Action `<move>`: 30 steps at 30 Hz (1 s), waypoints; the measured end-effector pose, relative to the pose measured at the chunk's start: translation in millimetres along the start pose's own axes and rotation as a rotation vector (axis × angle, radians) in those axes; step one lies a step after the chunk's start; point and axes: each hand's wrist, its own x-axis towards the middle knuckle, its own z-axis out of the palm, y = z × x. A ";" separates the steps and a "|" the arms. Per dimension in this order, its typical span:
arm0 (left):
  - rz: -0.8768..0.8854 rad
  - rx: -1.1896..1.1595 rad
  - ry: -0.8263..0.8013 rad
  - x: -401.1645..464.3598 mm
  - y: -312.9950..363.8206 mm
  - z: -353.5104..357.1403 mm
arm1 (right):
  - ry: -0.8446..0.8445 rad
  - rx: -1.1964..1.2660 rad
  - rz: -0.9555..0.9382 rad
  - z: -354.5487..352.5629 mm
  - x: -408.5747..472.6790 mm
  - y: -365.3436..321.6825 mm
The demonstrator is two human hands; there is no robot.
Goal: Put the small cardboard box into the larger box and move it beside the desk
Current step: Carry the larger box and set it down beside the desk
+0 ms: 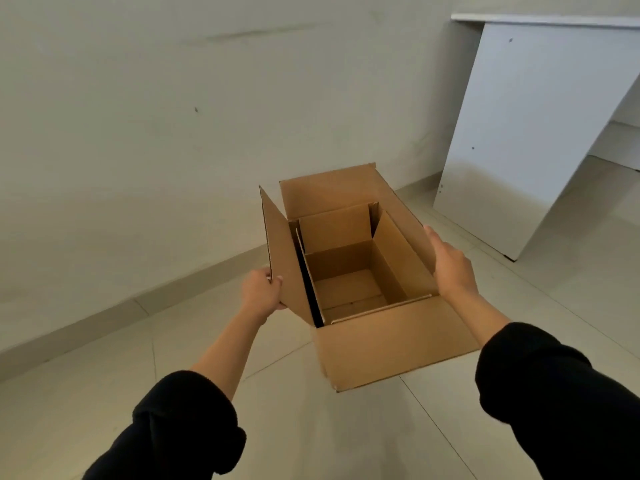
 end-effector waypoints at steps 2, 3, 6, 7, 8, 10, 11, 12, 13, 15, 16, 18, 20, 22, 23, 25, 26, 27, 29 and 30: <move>0.001 -0.011 0.005 9.0 11.5 19.4 | -0.063 0.048 -0.029 -1.1 20.7 17.1; 0.004 -0.004 0.013 15.1 18.5 28.7 | -0.093 0.052 0.002 -2.9 32.2 22.0; -0.002 0.035 0.037 35.1 37.5 55.8 | -0.173 0.124 0.122 -14.3 56.5 24.2; -0.009 0.037 0.039 41.4 42.9 63.3 | -0.236 0.174 0.175 -12.0 65.9 28.7; -0.022 0.040 0.036 47.0 48.3 69.3 | -0.276 0.214 0.242 -12.8 73.1 30.6; -0.043 0.044 0.022 56.9 59.4 78.1 | -0.327 0.171 0.242 -14.0 84.1 35.0; -0.053 0.044 0.011 61.3 65.0 80.8 | -0.313 0.134 0.230 -12.8 88.5 37.3; -0.061 0.041 0.002 65.7 69.9 82.8 | -0.312 0.125 0.232 -14.4 91.2 38.7; -0.067 0.037 -0.006 70.1 74.9 84.4 | -0.295 0.154 0.248 -15.6 93.4 41.1; -0.087 0.033 -0.023 76.4 82.7 86.1 | -0.258 0.194 0.290 -16.7 93.5 46.8; -0.099 0.029 -0.030 78.8 85.0 86.3 | -0.249 0.203 0.324 -16.9 89.3 49.7; -0.116 0.005 -0.041 82.4 85.9 85.6 | -0.168 0.128 0.416 -11.2 73.7 53.2; -0.128 -0.043 -0.049 84.4 83.3 85.1 | -0.076 0.029 0.616 -4.0 48.6 51.3; -0.151 -0.104 -0.053 83.7 81.0 86.0 | -0.056 0.107 0.905 5.5 18.2 43.8; -0.166 -0.133 -0.055 81.5 80.7 87.6 | -0.044 0.263 1.082 11.8 4.0 39.9; -0.192 -0.169 -0.053 75.7 80.4 93.5 | 0.025 0.769 1.432 24.0 -15.8 31.1; -0.201 -0.189 -0.046 71.8 80.7 96.9 | 0.054 1.010 1.528 30.8 -20.8 28.5; -0.206 -0.211 -0.038 68.2 81.3 100.6 | 0.063 1.173 1.539 32.9 -21.2 26.6; -0.200 -0.235 -0.022 62.7 84.9 110.9 | 0.050 1.220 1.408 32.2 -9.6 29.9; -0.197 -0.228 -0.017 60.3 89.4 118.2 | 0.058 1.182 1.349 27.9 0.7 33.7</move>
